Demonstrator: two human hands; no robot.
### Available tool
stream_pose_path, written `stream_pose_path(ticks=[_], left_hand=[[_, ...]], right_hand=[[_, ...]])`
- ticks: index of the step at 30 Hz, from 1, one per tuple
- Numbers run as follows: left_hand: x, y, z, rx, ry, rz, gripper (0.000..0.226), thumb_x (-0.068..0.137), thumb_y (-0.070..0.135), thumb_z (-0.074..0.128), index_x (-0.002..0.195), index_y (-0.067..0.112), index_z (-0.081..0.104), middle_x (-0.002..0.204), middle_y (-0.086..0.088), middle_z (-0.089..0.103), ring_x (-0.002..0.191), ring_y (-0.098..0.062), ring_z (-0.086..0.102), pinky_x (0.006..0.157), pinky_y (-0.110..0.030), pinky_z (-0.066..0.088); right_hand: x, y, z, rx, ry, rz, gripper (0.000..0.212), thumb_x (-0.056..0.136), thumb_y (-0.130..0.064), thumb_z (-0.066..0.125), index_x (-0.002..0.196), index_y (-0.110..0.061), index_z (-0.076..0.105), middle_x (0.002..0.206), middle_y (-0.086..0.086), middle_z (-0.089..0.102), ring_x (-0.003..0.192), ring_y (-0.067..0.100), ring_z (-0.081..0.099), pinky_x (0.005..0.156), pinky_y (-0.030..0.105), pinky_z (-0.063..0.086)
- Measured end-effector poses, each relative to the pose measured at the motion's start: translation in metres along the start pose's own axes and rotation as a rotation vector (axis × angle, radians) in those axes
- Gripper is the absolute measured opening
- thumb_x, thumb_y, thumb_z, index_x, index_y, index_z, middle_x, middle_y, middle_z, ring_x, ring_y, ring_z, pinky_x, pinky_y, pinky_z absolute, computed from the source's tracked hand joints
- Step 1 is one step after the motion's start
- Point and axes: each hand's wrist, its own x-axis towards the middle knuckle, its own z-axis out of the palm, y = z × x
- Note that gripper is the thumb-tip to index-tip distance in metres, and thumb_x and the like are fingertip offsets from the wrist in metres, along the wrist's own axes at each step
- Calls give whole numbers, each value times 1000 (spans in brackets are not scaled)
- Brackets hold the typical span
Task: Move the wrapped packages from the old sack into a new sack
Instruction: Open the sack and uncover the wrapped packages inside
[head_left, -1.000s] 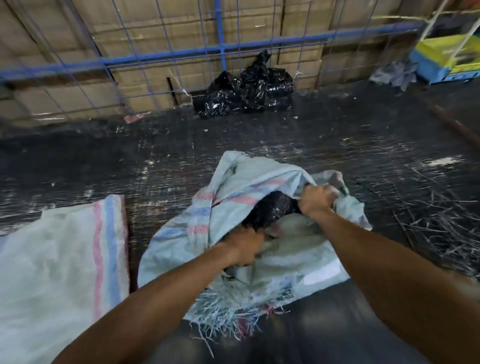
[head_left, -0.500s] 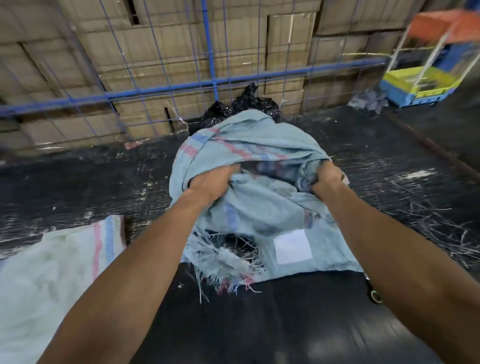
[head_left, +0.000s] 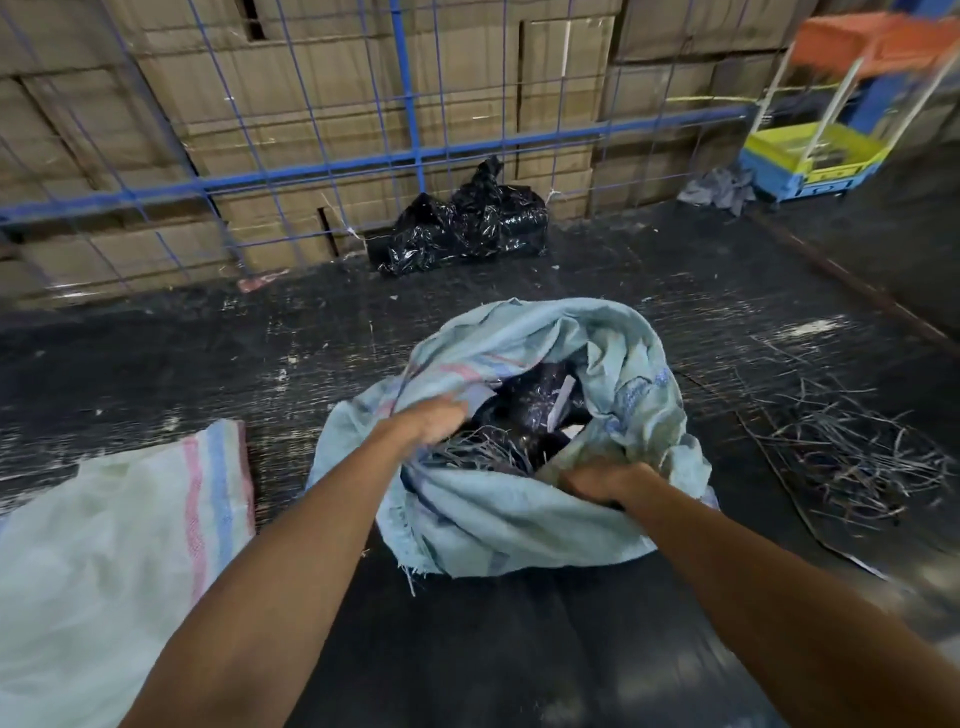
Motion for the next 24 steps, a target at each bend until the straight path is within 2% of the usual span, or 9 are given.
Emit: stream_pose_path(ticks=[2, 4, 8, 11, 13, 17, 20, 22, 24], left_hand=[[12, -12, -18, -47, 448, 20, 67, 99, 51, 37, 157, 40, 5, 146, -20, 47, 116, -38, 60, 88, -39, 49], [29, -23, -30, -120, 569, -95, 75, 97, 55, 37, 158, 33, 0, 145, -24, 48, 119, -44, 57, 97, -46, 48], [33, -24, -27, 236, 420, -167, 97, 88, 73, 45, 159, 25, 0, 158, -21, 25, 139, -43, 37, 107, -53, 39], [39, -19, -21, 601, 359, 70, 96, 83, 71, 57, 155, 38, 3, 160, -12, 19, 144, -39, 25, 110, -60, 34], [44, -28, -23, 800, 216, 156, 90, 91, 51, 60, 152, 50, -7, 165, -4, 5, 151, -36, 6, 116, -64, 20], [41, -54, -19, 957, -105, 48, 98, 95, -3, 46, 151, 53, -12, 165, 2, -21, 151, -33, -18, 121, -58, 8], [40, -48, -15, 846, -205, 39, 63, 96, 66, 31, 153, 55, 4, 167, 5, -1, 153, -32, -1, 122, -53, 12], [42, -29, -25, 786, -119, 161, 61, 95, 50, 49, 151, 50, 25, 158, 1, 35, 144, -29, 33, 112, -43, 35], [52, -7, -35, 791, 285, 439, 54, 90, 33, 62, 142, 36, 47, 135, -2, 57, 126, -28, 53, 93, -38, 47]], right_hand=[[-3, 10, 9, 19, -97, 156, 82, 90, -69, 36, 156, -24, 20, 161, 4, 23, 147, 28, 24, 120, 46, 20], [-4, 24, 6, 17, -128, 239, 71, 99, -56, 39, 157, -20, 18, 162, 6, 20, 148, 27, 21, 121, 41, 17], [-7, 26, -40, 209, -121, 17, 67, 88, -57, 52, 146, -25, 45, 151, 2, 43, 137, 26, 42, 114, 40, 32], [9, 1, -86, 767, 185, -303, 48, 94, -47, 59, 138, -33, 50, 137, -1, 57, 120, 20, 60, 109, 45, 43], [31, -5, -117, 838, 412, -236, 69, 92, -55, 57, 151, -39, 26, 159, 6, 29, 141, 26, 39, 117, 51, 29], [78, 10, -137, 313, 434, -42, 84, 91, -49, 61, 156, -41, 9, 164, 2, -18, 153, 26, 4, 123, 44, 16], [104, 6, -136, 233, 416, -53, 82, 90, -39, 64, 154, -45, 12, 162, -5, -23, 152, 23, -6, 122, 50, 11], [115, 3, -131, 185, 371, -36, 82, 90, -37, 63, 154, -45, 12, 162, -6, -23, 152, 23, -11, 121, 55, 9], [120, 4, -124, 93, 400, -55, 82, 88, -28, 65, 154, -41, 16, 164, -5, -16, 152, 24, -9, 117, 60, 14]])
